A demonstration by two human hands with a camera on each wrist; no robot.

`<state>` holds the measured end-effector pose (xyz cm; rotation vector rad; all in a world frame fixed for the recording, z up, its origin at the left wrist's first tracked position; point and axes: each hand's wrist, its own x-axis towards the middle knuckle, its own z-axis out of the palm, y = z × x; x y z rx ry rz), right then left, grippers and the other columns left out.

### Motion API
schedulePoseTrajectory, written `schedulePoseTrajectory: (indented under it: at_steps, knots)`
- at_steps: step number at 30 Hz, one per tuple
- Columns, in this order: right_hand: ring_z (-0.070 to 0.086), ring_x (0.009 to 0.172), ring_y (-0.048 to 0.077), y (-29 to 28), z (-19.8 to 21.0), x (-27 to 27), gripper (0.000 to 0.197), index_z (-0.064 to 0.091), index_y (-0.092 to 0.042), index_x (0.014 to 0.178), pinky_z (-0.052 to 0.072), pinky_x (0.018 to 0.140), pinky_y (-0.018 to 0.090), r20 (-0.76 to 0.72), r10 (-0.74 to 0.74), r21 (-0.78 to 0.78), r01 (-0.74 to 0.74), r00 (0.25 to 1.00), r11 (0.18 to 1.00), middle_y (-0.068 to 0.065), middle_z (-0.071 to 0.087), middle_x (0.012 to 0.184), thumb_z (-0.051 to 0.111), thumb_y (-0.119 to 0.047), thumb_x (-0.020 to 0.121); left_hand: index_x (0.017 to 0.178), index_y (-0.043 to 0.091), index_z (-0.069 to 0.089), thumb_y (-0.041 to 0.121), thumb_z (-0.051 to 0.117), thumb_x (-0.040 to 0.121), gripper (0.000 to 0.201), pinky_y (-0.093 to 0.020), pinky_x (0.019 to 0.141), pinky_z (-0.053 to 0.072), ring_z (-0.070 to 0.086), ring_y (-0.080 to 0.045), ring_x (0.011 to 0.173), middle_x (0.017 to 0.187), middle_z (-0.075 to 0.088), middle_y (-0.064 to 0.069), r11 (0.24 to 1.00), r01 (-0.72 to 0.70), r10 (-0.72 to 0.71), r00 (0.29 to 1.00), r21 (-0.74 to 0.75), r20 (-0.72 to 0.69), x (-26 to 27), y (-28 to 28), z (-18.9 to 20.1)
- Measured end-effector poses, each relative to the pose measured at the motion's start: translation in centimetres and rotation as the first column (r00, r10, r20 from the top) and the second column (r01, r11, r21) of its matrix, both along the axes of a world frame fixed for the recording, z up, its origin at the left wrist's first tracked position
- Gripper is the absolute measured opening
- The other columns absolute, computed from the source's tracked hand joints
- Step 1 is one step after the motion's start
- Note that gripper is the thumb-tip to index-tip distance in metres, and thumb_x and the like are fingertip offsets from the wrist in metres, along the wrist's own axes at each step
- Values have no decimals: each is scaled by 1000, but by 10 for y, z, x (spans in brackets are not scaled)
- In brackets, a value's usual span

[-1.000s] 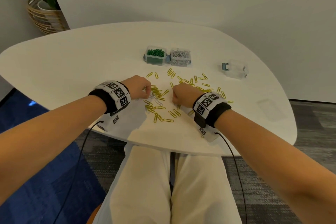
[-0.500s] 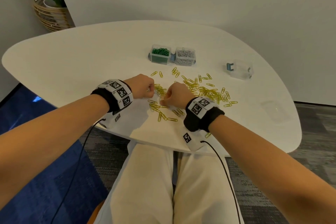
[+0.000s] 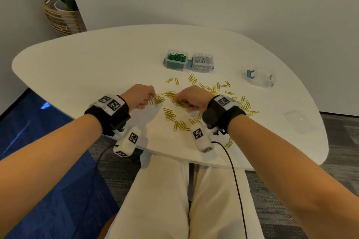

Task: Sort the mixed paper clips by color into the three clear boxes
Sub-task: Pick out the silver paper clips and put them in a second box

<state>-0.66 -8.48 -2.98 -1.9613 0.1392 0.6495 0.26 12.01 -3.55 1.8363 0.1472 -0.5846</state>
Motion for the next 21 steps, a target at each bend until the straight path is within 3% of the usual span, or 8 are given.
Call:
schedulePoseTrajectory:
  at_steps: [2, 4, 6, 8, 10, 15, 19, 21]
  knots:
    - [47, 56, 17, 2, -1, 6, 23, 62, 1, 86, 41, 51, 24, 90, 158, -425, -106, 983, 899, 7, 56, 69, 56, -20, 93, 80, 9, 59, 21, 59, 89, 15, -26, 61, 37, 50, -18, 71, 79, 55, -4, 867, 149, -274, 940, 476, 205, 0, -5, -4]
    - [52, 72, 22, -3, -4, 11, 29, 65, 6, 105, 44, 62, 29, 139, 180, -577, -68, 974, 814, 15, 64, 92, 49, -16, 94, 90, 11, 63, 24, 63, 87, 13, -26, 76, 37, 52, -18, 90, 95, 59, -2, 748, 175, -410, 880, 640, 239, -4, -6, -5]
    - [51, 72, 21, -10, -1, 13, 31, 63, 4, 115, 43, 63, 27, 172, 93, -544, 15, 981, 839, 14, 60, 92, 46, -12, 95, 98, 7, 64, 20, 61, 88, 16, -24, 79, 37, 53, -21, 98, 101, 59, -3, 734, 159, -409, 880, 661, 242, -6, -4, -6]
    - [49, 63, 16, -13, 5, 11, 28, 63, 4, 112, 43, 57, 23, 143, -17, -375, 70, 990, 924, 6, 55, 79, 42, -6, 96, 99, 5, 65, 15, 60, 88, 16, -24, 78, 36, 54, -21, 96, 107, 62, -8, 733, 142, -404, 877, 665, 258, -6, -4, -4]
    - [48, 64, 12, -8, 9, 8, 29, 64, 2, 111, 43, 56, 21, 154, 7, -319, 43, 988, 947, 0, 54, 77, 38, -2, 97, 97, 5, 64, 18, 64, 86, 17, -25, 76, 36, 50, -18, 89, 107, 62, -8, 724, 134, -403, 878, 676, 257, -7, -5, -1]
    - [49, 68, 18, 16, -4, 6, 28, 58, -10, 76, 37, 59, 25, 198, 371, -577, -198, 907, 792, 7, 53, 75, 60, -34, 90, 100, 5, 65, 28, 67, 86, 27, -26, 80, 38, 56, -25, 102, 110, 62, -10, 694, 119, -412, 875, 710, 256, -3, -7, -2]
    - [46, 67, 18, 25, -9, 4, 32, 44, -17, 65, 35, 56, 22, 113, 493, -682, -293, 863, 670, -1, 45, 66, 56, -28, 92, 94, 6, 67, 25, 65, 87, 21, -25, 77, 39, 56, -22, 96, 96, 61, -5, 681, 182, -466, 855, 709, 228, 0, -7, -2]
    - [44, 67, 18, 22, -3, 3, 29, 44, -15, 68, 35, 56, 23, 99, 469, -638, -306, 877, 706, 1, 45, 68, 51, -26, 94, 87, 9, 64, 23, 61, 89, 15, -26, 71, 38, 53, -19, 82, 85, 57, -3, 745, 203, -445, 860, 636, 248, -3, -6, -2]
